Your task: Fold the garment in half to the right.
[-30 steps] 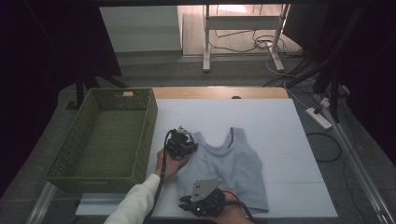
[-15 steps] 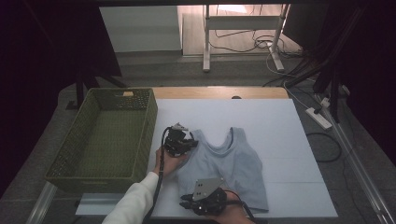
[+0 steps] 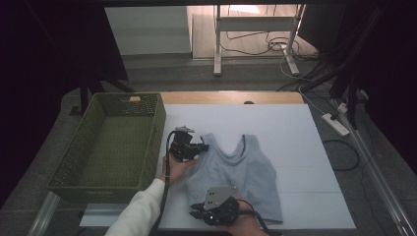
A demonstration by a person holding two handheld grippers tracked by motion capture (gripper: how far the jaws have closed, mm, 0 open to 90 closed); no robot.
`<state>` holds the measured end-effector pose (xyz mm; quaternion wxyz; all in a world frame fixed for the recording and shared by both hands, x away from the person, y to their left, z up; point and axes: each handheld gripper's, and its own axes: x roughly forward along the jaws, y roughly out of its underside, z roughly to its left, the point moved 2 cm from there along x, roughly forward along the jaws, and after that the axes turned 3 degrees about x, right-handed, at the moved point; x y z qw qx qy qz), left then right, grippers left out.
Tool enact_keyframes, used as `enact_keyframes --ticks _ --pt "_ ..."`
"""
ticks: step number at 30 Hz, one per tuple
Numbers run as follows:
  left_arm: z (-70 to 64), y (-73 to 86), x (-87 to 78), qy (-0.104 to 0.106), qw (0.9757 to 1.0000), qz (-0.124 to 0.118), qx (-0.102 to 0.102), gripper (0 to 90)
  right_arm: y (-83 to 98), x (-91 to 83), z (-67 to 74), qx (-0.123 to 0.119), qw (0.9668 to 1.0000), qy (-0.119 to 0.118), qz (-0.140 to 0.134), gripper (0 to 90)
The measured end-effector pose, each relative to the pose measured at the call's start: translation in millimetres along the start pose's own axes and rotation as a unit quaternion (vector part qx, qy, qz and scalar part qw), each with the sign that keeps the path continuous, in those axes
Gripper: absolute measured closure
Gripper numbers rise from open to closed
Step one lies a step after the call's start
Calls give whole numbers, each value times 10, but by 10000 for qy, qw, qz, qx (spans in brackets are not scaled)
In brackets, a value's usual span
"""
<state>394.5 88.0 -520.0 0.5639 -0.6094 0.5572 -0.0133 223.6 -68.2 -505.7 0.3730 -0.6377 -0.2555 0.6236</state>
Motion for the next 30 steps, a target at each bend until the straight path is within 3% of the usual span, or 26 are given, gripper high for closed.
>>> enact_keyframes --ticks 30 --pt "-49 -173 -211 189 9998 -106 -32 821 -4 0 -71 35 9998 197 -85 775"
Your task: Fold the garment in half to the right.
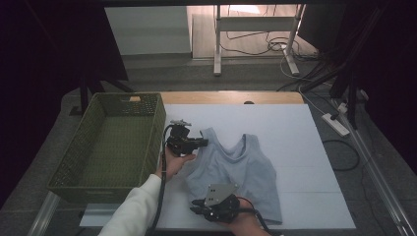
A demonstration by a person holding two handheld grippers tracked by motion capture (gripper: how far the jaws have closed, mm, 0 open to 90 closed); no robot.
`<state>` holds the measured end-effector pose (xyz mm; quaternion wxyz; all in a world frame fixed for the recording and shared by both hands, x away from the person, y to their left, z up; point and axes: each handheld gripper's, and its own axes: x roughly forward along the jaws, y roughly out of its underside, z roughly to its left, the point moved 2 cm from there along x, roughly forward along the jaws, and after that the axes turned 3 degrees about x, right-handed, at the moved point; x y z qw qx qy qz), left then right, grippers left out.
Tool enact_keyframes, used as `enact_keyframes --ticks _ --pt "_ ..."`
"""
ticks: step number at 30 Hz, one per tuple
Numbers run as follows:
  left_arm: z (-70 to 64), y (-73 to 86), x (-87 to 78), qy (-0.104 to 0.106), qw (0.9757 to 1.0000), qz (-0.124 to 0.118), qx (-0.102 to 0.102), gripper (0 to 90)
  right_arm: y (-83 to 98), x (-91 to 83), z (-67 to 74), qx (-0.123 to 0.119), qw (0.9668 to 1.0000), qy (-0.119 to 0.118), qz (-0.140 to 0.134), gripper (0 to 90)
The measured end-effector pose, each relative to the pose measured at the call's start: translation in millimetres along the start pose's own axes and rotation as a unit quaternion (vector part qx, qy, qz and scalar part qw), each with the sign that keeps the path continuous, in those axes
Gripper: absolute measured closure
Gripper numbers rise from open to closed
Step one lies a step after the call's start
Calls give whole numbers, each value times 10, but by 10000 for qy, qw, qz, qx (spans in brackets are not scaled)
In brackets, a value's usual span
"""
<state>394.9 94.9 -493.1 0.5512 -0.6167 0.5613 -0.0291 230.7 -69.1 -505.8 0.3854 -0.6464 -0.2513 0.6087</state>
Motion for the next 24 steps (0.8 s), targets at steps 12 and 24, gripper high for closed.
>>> enact_keyframes --ticks 12,24 --pt "-13 -62 -68 52 10000 -75 26 821 -22 -22 -6 7 9999 57 -124 775" --pt "-38 -129 -110 77 9999 -95 76 821 -44 -38 -22 76 9996 77 -270 774"
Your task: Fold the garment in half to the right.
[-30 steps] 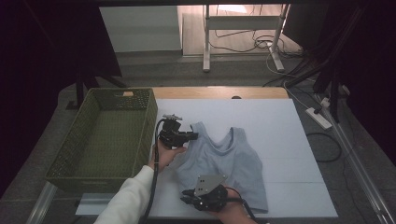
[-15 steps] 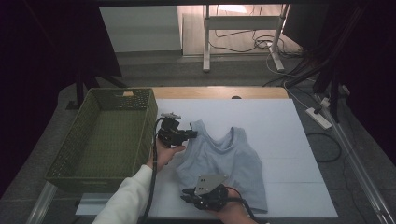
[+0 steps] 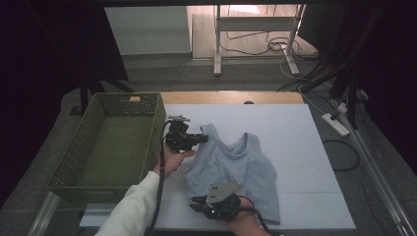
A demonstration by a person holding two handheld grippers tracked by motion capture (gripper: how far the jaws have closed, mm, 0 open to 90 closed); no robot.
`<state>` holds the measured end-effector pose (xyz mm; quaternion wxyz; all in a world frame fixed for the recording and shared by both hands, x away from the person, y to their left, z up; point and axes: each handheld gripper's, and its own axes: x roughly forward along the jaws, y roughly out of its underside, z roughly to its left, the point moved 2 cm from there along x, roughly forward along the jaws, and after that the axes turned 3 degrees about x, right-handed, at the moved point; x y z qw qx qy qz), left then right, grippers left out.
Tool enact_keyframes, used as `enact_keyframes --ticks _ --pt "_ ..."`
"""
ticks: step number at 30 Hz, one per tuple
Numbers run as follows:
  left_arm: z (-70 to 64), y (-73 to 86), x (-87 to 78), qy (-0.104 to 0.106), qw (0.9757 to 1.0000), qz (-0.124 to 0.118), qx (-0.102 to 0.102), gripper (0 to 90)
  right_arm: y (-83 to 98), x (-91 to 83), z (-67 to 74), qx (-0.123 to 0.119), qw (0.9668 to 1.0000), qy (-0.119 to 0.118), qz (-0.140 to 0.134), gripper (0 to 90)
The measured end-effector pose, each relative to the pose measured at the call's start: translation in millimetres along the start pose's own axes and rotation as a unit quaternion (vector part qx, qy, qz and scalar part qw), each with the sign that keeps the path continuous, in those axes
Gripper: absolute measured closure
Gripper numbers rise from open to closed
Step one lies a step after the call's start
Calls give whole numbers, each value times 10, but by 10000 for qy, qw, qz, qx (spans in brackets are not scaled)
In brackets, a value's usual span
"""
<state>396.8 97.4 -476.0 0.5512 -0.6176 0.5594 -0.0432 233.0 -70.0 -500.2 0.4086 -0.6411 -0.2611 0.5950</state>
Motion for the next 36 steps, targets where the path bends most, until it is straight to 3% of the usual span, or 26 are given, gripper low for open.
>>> enact_keyframes --ticks 11,21,36 --pt "4 -30 -50 3 10000 -51 -22 821 -27 7 -4 -11 10000 43 -66 775" --pt "-10 -127 -177 3 9999 -156 -26 821 -149 6 15 -96 9993 120 -338 775" --pt "-2 -139 -246 122 9998 -120 -129 820 -130 25 -20 -67 9993 198 -300 775"
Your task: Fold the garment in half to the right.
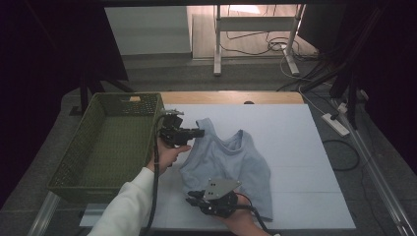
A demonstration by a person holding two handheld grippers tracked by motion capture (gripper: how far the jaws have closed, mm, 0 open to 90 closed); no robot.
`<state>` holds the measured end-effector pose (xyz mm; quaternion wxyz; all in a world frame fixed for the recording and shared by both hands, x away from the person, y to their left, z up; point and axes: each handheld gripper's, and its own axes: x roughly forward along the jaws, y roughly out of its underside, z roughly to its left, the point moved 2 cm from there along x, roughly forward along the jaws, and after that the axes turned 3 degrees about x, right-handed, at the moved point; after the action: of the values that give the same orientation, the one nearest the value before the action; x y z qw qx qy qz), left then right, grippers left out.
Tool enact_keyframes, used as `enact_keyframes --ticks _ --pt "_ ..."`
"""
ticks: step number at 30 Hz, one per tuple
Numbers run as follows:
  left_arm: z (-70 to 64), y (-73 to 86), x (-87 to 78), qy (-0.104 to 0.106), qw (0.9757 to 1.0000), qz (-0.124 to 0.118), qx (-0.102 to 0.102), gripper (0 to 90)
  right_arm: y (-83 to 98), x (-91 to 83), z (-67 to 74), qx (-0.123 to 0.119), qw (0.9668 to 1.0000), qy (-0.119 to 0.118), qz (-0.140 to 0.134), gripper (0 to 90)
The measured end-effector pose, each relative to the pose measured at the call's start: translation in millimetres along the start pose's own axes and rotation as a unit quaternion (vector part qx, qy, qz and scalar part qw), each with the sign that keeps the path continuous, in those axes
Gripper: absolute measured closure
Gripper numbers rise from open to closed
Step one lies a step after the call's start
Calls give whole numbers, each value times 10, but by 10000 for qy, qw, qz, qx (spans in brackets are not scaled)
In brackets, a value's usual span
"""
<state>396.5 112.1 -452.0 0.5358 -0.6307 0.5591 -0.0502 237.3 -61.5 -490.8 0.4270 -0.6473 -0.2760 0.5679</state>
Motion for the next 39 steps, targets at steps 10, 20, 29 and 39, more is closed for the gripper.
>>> enact_keyframes --ticks 10,20,29,39 --pt "-15 -32 -60 -57 10000 -8 56 820 -10 14 1 -28 10000 48 -5 775" --pt "-9 -54 -107 -91 9999 -19 69 820 -33 35 7 -36 10000 47 -42 775" --pt "28 -180 -257 -206 9997 -105 89 820 -233 27 4 -102 9991 98 -397 775" --pt "100 -110 -272 -258 9997 -19 -30 820 -225 63 6 -122 9991 114 -398 775"
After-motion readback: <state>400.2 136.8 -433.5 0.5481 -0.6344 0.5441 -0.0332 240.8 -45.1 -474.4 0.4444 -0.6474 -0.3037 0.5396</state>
